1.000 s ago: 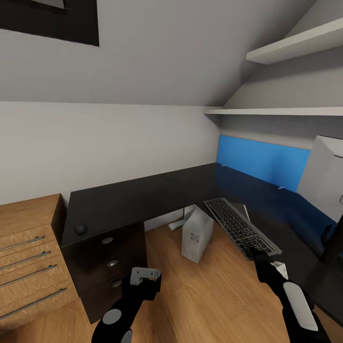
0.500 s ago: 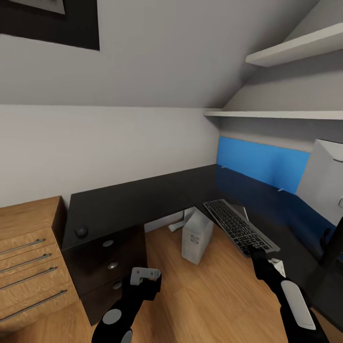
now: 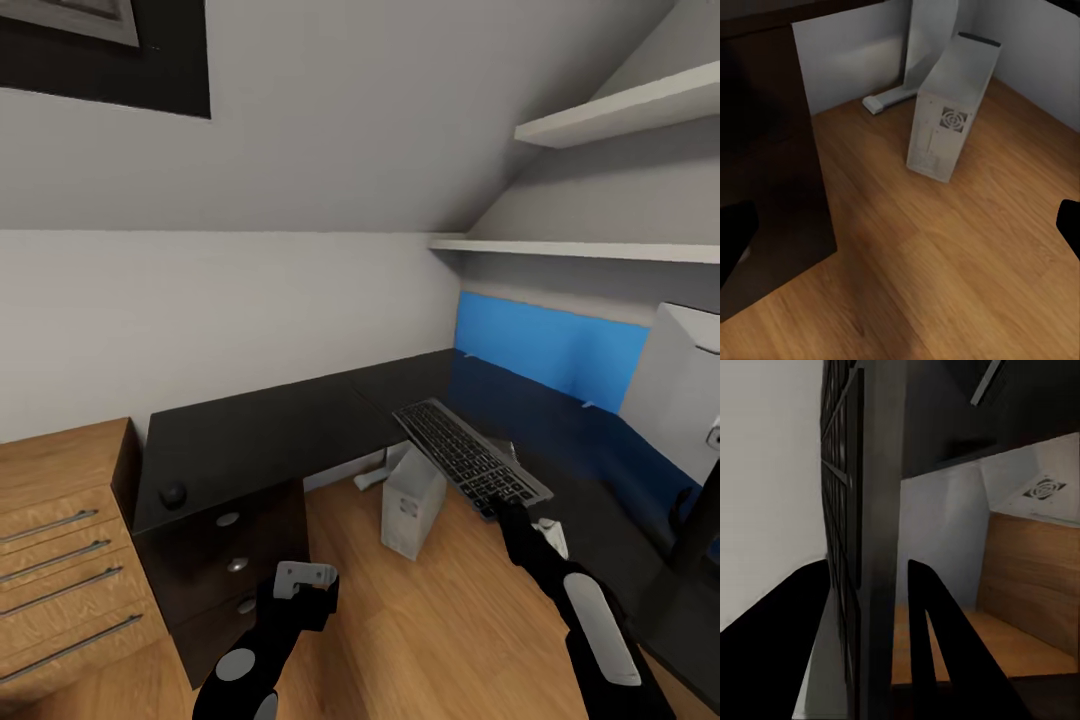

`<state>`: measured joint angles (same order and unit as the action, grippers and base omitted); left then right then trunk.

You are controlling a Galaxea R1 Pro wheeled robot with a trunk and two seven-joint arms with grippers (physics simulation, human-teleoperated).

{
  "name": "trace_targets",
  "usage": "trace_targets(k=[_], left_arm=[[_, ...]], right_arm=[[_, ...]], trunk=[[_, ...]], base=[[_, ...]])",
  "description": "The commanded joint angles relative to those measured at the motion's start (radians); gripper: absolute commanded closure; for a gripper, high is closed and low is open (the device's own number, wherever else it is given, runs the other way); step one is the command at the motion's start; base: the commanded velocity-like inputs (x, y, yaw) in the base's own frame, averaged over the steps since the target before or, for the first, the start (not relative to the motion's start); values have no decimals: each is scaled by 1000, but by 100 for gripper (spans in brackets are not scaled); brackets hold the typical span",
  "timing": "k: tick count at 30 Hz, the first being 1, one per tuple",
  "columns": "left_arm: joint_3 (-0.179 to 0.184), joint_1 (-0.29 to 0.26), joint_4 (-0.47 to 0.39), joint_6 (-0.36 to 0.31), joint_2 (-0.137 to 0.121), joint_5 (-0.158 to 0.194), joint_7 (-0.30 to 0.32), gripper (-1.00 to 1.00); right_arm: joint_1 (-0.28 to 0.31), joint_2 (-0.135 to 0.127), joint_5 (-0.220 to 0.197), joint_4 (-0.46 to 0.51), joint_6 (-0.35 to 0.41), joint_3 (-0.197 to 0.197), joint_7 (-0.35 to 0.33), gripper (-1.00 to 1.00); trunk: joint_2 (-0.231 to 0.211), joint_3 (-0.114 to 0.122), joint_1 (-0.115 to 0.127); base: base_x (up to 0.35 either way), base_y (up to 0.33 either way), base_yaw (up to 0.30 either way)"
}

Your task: In the bedroom, organize the workspace by keeping the computer under the desk, ensuring the monitor is on the desk, placing the keyboard on the desk next to the monitor, placing the mouse on the desk next to the keyboard, moving the folder from the swivel chair onto the desk next to the mouse, stacking the notebook on top of the folder with the pen on top of the notebook, and positioning the swivel chair next to the desk.

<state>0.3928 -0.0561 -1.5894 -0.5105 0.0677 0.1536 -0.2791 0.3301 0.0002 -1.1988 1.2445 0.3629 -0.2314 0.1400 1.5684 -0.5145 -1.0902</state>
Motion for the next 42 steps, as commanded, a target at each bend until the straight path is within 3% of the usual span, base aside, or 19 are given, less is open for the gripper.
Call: trace_targets(k=[1,5,10,12,15,16,19,20,23,28,30,32,34,42], left_arm=[[1,-1,-1,-3,0,11,-9,-100],[1,-1,-1,-3,-1,10,-9,-100],[-17,-1,-1,-3,-2,11,-10,-100],[-78,-1,-3,-3,-1,13,-10,-100],[-162,-1,-4,-3,1,22,-9,-100],[-232,-1,-6,-3,3,47,-8,-100],[-315,-1,-10,-3,3,104,-5,-100],[-368,-1,-20,-4,2,176,-4,-100],[-429,-1,-28,-5,-1,257,-3,-100],[-538,-1,-30,-6,-1,297,-2,-100],[-608,-1,-30,-7,-1,322,-1,-100],[-650,-1,-30,-8,-3,350,-1,-100],[-668,-1,-30,-8,-6,366,-1,-100],[-678,-1,-30,-8,-7,377,-2,-100]], right_arm=[[-4,5,-5,8,4,4,8,100],[-21,36,-2,30,3,24,9,100],[-32,46,12,41,-3,67,9,100],[-36,52,54,43,-21,107,9,100],[-43,71,93,43,-48,119,7,100],[-46,86,113,41,-58,121,4,100],[-48,107,132,33,-73,124,2,100],[-51,123,141,27,-110,134,1,100],[-62,129,148,24,-158,188,-10,100],[-80,132,148,16,-230,218,-39,100],[-86,133,148,-7,-266,234,-47,100],[-88,134,148,-22,-288,265,-49,100],[-89,135,147,-31,-312,302,-50,100],[-89,136,147,-96,-406,388,-51,100]], trunk=[[-7,2,4],[-14,6,8],[-14,8,8],[-14,10,8],[-14,12,8],[-14,13,8],[-14,16,8],[-14,17,8],[-14,21,8],[-14,27,8],[-14,30,8],[-14,33,8],[-14,35,8],[-14,46,8]], base=[[0,0,0],[0,0,2],[0,0,125],[0,0,223],[0,0,237],[0,0,235],[0,0,222],[0,0,191],[0,0,167],[0,0,153],[0,0,151],[0,0,151],[0,0,151],[0,0,151]])
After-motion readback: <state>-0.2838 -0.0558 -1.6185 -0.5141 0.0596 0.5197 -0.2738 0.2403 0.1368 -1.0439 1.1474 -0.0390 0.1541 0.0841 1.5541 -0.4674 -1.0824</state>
